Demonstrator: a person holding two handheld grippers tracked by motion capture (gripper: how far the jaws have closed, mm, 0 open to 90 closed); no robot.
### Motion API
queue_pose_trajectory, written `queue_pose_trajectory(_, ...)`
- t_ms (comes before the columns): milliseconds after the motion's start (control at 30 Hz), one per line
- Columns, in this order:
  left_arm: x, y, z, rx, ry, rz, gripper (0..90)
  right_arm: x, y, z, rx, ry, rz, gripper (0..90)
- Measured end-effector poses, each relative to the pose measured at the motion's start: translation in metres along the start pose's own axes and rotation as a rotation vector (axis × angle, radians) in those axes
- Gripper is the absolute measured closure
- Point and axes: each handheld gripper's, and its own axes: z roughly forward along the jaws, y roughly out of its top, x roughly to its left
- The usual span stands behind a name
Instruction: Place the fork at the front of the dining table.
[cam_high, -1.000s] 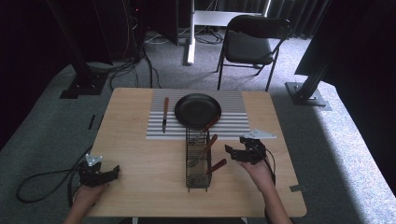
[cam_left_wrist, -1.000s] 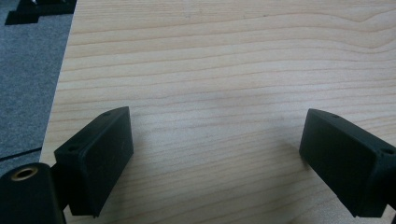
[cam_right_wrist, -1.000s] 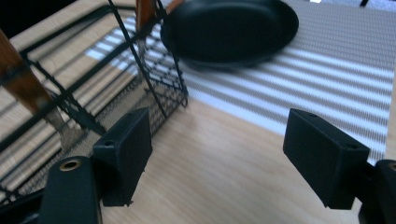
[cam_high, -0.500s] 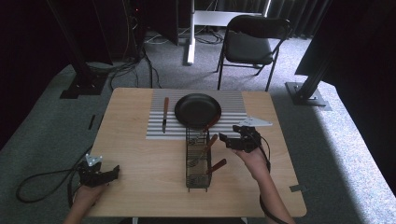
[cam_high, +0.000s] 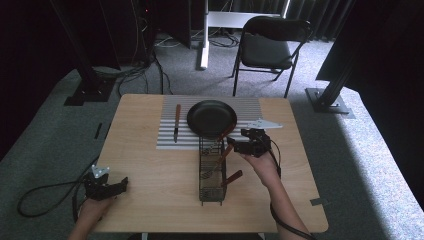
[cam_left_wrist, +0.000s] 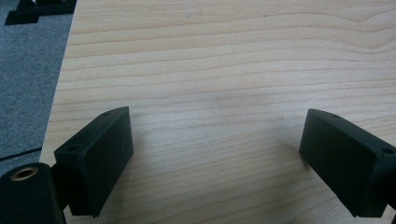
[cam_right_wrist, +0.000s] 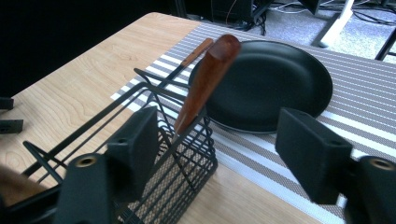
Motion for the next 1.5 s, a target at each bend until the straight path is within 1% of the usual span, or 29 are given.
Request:
queue_pose_trajectory(67,0.0,0.0,0.0,0.001,0.0,0.001,9.6,0.001,0.001,0.003,-0.002,0.007,0.002,32.5)
queue_pose_trajectory(133,0.0,0.0,0.0,0.0,0.0,0.001,9.5,0.001,0.002,0.005,-0.001,0.005,0.001,33.7)
queue_pose_trajectory(267,0.0,0.0,0.0,0.001,0.0,0.002,9.6,-0.001,0.001,0.011,0.002,0.001,0.021,39.4)
queue_pose_trajectory(333,0.0,0.0,0.0,0.001,0.0,0.002,9.5,-0.003,0.0,0.013,-0.003,0.015,0.036,42.0)
queue_pose_trajectory(367,0.0,0.0,0.0,0.001,0.0,0.001,9.5,-0.003,0.001,0.013,-0.004,0.017,0.04,44.7)
queue_pose_trajectory(567,0.0,0.0,0.0,0.001,0.0,0.001,9.6,-0.003,0.001,0.023,0.014,0.055,0.041,55.0)
queue_pose_trajectory(667,0.0,0.0,0.0,0.001,0.0,0.001,9.5,-0.003,0.002,0.027,0.02,0.065,0.042,60.1)
queue_pose_trajectory(800,0.0,0.0,0.0,0.001,0.0,0.001,9.5,-0.004,0.001,0.032,0.023,0.077,0.063,65.3)
queue_pose_trajectory(867,0.0,0.0,0.0,0.001,0.0,0.001,9.5,-0.004,0.0,0.033,0.019,0.082,0.078,67.4)
queue_pose_trajectory(933,0.0,0.0,0.0,0.001,0.0,0.001,9.5,-0.004,-0.001,0.032,0.0,0.084,0.098,68.0)
queue_pose_trajectory(1000,0.0,0.0,0.0,0.001,0.0,0.001,9.5,-0.004,-0.001,0.032,-0.014,0.107,0.116,68.0)
queue_pose_trajectory(1167,0.0,0.0,0.0,0.0,0.0,0.001,9.5,-0.005,-0.002,0.037,-0.016,0.134,0.154,68.8)
queue_pose_trajectory(1200,0.0,0.0,0.0,0.0,0.0,0.001,9.5,-0.005,-0.002,0.037,-0.018,0.128,0.159,73.9)
queue_pose_trajectory(1233,0.0,0.0,0.0,0.0,0.0,0.001,9.6,-0.005,-0.003,0.037,-0.023,0.121,0.162,74.8)
queue_pose_trajectory(1333,0.0,0.0,0.0,0.0,0.0,0.001,9.5,-0.006,-0.004,0.038,-0.033,0.134,0.174,76.0)
queue_pose_trajectory(1400,0.0,0.0,0.0,0.001,0.0,0.001,9.5,-0.008,-0.005,0.037,-0.045,0.15,0.186,77.1)
queue_pose_trajectory(1500,0.0,0.0,0.0,0.0,0.0,0.001,9.5,-0.008,-0.003,0.035,-0.054,0.158,0.177,80.4)
